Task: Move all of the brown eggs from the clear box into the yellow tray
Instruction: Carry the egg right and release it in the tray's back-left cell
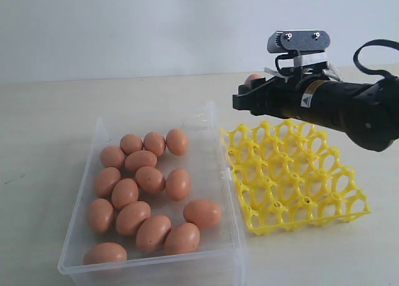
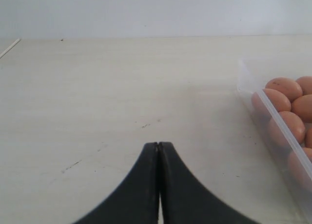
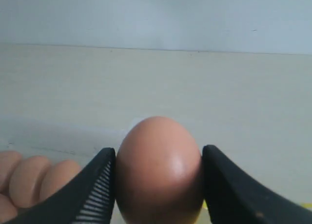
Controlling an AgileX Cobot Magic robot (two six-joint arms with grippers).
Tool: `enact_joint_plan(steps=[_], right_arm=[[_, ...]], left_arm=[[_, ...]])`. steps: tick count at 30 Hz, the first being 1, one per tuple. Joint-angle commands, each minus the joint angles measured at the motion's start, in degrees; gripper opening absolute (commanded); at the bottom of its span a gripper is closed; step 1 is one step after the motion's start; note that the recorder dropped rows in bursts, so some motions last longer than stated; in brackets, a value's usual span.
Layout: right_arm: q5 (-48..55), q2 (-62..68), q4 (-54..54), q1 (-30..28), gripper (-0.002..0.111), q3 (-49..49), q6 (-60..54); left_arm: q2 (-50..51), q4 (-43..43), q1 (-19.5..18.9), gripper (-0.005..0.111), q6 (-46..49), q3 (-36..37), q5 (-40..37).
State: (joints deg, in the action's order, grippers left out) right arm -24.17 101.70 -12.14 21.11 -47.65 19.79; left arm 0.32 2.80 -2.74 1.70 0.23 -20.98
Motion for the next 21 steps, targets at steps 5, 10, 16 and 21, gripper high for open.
enact_joint_plan(steps=[5, 10, 16, 21], right_arm=[[-6.0, 6.11, -4.58, -0.28, 0.0, 0.35, 4.44], [-8.81, 8.12, -4.99, -0.28, 0.0, 0.35, 5.02], [-8.31, 10.66, -7.9, -0.28, 0.0, -1.89, 6.92], [-8.02, 12.98, -8.82, -0.28, 0.004, -2.01, 7.24]], left_arm=[[-0.32, 0.21, 0.49, 0.0, 0.0, -0.23, 0.71], [-0.32, 0.21, 0.49, 0.0, 0.0, -0.23, 0.71], [-0.32, 0.21, 0.49, 0.0, 0.0, -0.23, 0.71], [-0.32, 0.21, 0.49, 0.0, 0.0, -0.23, 0.71]])
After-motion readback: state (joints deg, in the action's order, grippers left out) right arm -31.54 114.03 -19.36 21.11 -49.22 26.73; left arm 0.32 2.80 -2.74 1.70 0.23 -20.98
